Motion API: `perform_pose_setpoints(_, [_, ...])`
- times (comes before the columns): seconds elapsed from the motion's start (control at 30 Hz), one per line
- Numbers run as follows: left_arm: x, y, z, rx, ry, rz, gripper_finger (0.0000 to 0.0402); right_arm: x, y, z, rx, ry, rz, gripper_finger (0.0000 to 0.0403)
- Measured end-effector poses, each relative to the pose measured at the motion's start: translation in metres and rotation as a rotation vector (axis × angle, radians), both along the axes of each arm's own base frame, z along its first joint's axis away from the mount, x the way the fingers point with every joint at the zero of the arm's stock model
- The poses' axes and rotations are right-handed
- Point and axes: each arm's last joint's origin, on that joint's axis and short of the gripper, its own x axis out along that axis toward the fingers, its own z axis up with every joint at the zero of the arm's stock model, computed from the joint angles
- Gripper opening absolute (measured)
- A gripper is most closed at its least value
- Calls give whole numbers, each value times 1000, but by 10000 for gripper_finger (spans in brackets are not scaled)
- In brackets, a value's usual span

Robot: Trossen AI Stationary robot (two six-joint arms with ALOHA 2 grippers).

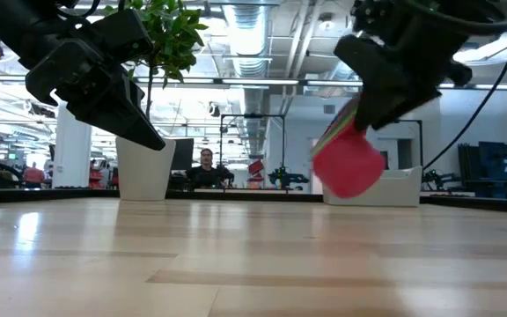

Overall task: Nest measuring cups in basket
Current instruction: Put the stacked measuring cups into the gray bin, then adjust the stacked measuring cups on the table

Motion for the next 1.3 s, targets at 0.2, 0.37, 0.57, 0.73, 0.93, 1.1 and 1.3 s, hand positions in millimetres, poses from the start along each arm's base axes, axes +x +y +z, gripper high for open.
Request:
perform_pose_setpoints(0.2, [0,0,-1,3,7,0,91,-12,-21,17,-21,-72,-44,151])
perform_pose_setpoints(0.37, [-1,0,-1,0,12,-5,91,-25,-30,0,38,-156,-55,124])
perform_pose_setpoints(0.57, [0,0,-1,-1,9,-5,91,-33,-20,-30,108,-203,-13,82])
perform_pose_setpoints(0.73, [0,0,0,-2,6,-4,91,-33,-8,-36,127,-231,10,61])
perform_pose_setpoints(0.93, [0,0,0,-2,2,-1,91,-36,11,-37,204,-257,78,56])
perform_pose_setpoints(1.1, [-1,0,-2,-18,0,7,91,-39,17,-37,218,-278,85,56])
perform_pose_setpoints(1.3, [-7,3,-12,-29,-6,21,91,-39,18,-37,216,-282,89,56])
